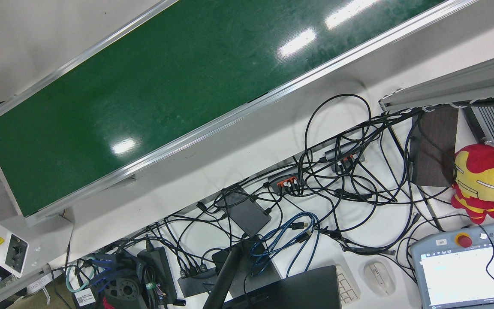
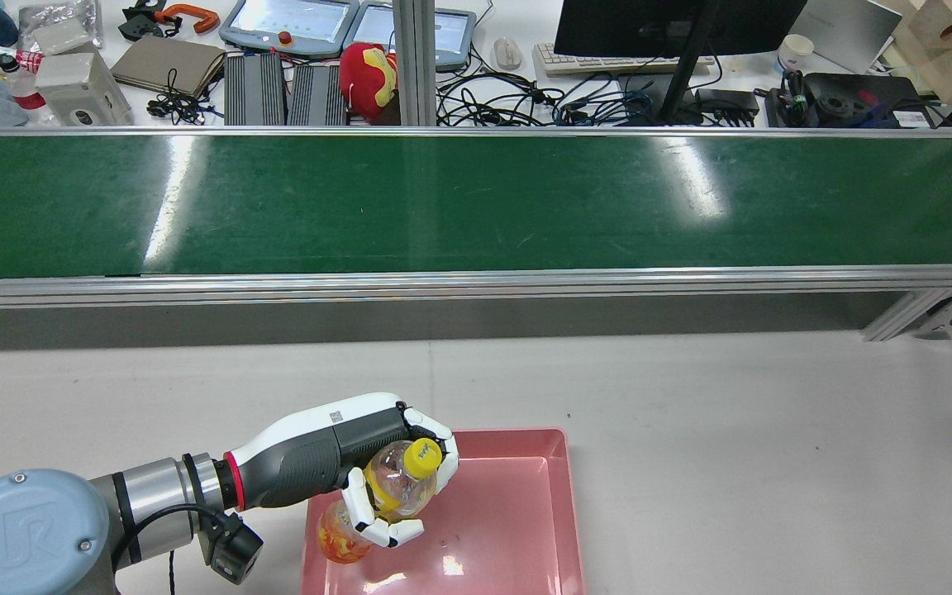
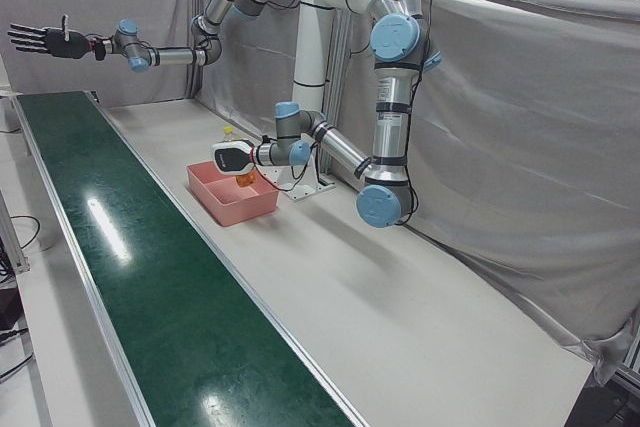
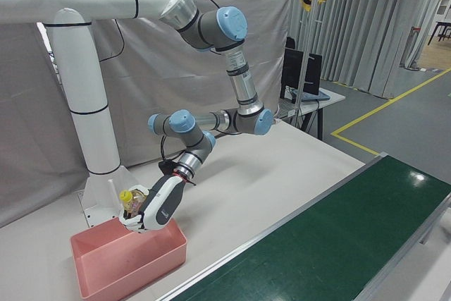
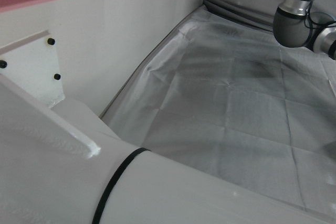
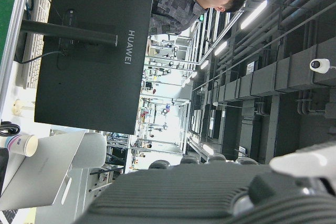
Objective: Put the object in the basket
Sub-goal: 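Lower the bottle into the pink basket and open the left hand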
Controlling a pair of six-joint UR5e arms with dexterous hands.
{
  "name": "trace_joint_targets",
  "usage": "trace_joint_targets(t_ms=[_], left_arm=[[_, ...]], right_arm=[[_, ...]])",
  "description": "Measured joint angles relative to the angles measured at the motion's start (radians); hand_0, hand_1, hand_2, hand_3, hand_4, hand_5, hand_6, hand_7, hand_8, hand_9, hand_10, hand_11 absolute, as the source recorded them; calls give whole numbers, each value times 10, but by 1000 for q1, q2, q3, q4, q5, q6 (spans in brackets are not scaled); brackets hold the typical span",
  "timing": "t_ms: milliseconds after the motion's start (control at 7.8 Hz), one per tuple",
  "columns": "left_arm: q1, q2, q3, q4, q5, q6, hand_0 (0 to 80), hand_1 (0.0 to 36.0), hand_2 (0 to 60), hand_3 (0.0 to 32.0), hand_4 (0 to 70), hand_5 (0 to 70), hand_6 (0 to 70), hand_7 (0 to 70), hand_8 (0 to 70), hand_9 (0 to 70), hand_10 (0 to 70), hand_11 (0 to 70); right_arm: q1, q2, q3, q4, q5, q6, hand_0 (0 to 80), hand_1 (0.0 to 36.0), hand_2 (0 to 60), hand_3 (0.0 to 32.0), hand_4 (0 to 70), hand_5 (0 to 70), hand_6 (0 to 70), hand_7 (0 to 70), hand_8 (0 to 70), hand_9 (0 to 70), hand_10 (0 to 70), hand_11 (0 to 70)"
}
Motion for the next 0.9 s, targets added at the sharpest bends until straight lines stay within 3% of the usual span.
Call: trace_joint_targets(t_ms=[128, 256, 385, 513, 641, 897], left_arm=[[13, 0, 0, 30, -3, 7, 636, 89, 0, 0, 481, 421, 87, 84, 112, 157, 189, 288], [25, 0, -1, 73, -3, 10, 621, 73, 0, 0, 308, 400, 41, 72, 54, 84, 155, 242], [41, 0, -1, 105, -3, 12, 600, 62, 0, 0, 193, 301, 8, 59, 6, 13, 111, 179], [53, 0, -1, 124, -2, 12, 608, 75, 0, 0, 116, 209, 0, 43, 0, 0, 67, 118], [58, 0, -1, 132, -1, 11, 627, 82, 0, 0, 54, 171, 0, 35, 0, 0, 51, 97], [48, 0, -23, 137, 2, 8, 602, 73, 0, 0, 32, 172, 0, 25, 0, 0, 37, 76]], right_arm=[[0, 0, 0, 0, 0, 0, 0, 0, 0, 0, 0, 0, 0, 0, 0, 0, 0, 0], [0, 0, -1, 0, 0, 0, 0, 0, 0, 0, 0, 0, 0, 0, 0, 0, 0, 0], [0, 0, -1, 0, 0, 0, 0, 0, 0, 0, 0, 0, 0, 0, 0, 0, 0, 0], [0, 0, -1, 0, 0, 0, 0, 0, 0, 0, 0, 0, 0, 0, 0, 0, 0, 0], [0, 0, -1, 0, 0, 0, 0, 0, 0, 0, 0, 0, 0, 0, 0, 0, 0, 0], [0, 0, -1, 0, 0, 0, 0, 0, 0, 0, 0, 0, 0, 0, 0, 0, 0, 0]])
